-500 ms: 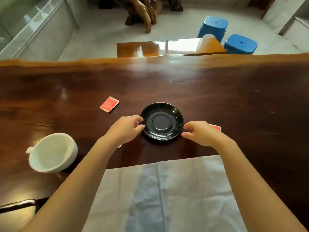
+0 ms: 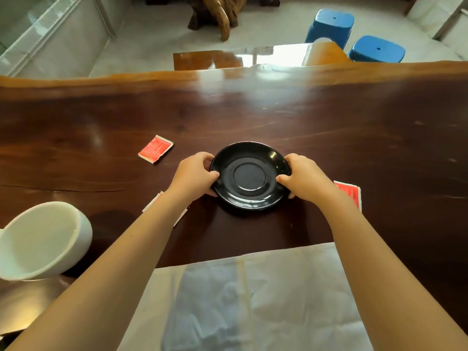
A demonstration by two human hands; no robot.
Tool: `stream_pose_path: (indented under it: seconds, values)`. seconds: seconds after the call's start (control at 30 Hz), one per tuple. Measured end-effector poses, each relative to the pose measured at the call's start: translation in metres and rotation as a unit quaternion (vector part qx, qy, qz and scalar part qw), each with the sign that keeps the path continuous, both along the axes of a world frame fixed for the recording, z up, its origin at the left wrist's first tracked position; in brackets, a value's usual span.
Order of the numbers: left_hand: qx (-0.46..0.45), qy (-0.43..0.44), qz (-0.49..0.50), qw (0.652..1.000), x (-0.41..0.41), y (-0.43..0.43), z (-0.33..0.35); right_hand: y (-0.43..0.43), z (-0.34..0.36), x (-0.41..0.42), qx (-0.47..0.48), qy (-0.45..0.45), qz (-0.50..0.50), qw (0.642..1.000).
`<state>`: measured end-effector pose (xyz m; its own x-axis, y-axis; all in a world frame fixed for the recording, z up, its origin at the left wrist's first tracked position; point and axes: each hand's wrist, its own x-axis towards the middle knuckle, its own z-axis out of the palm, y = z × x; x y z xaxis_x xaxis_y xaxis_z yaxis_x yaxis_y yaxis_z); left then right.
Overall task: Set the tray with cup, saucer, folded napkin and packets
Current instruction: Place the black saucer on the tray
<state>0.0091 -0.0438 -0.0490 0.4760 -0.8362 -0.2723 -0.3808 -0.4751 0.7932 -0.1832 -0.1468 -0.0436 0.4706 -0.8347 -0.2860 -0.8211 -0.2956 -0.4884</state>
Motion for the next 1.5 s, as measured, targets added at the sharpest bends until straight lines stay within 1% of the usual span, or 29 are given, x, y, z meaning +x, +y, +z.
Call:
stream_pose_path:
  seconds: [0.07,0.13,0.2,0.4,0.5,0.7,0.9,1.07,1.33,1.5]
  values:
    - [-0.008,0.017,0.025,1.0,-0.001,0.0,-0.002,0.002,-0.003,0.0,0.008,-0.029,-0.021,0.999]
    - [-0.019,0.059,0.049,0.997,-0.003,0.0,-0.003,0.005,-0.005,0.0,0.009,-0.067,-0.038,0.997]
    - [-0.029,0.085,0.067,0.994,-0.006,0.002,-0.002,0.008,-0.005,-0.001,-0.009,-0.089,-0.044,0.995]
    - [-0.051,0.105,0.095,0.989,-0.015,0.016,0.011,0.022,0.003,-0.007,-0.035,-0.124,-0.047,0.991]
    - [-0.063,0.138,0.109,0.983,-0.02,0.029,0.019,0.033,0.011,-0.014,-0.026,-0.145,-0.047,0.988]
    - [-0.06,0.176,0.122,0.975,-0.03,0.057,0.039,0.057,0.031,-0.026,0.003,-0.19,-0.045,0.981]
    - [-0.072,0.182,0.129,0.972,-0.036,0.086,0.081,0.081,0.07,-0.032,0.012,-0.221,-0.043,0.974]
    - [-0.083,0.158,0.117,0.977,-0.034,0.119,0.127,0.111,0.118,-0.031,0.034,-0.257,-0.032,0.965]
    - [-0.123,0.173,0.146,0.966,-0.015,0.2,0.19,0.181,0.181,-0.01,0.06,-0.312,0.001,0.948]
    - [-0.175,0.152,0.165,0.959,0.012,0.264,0.209,0.234,0.209,0.017,0.097,-0.36,0.042,0.927]
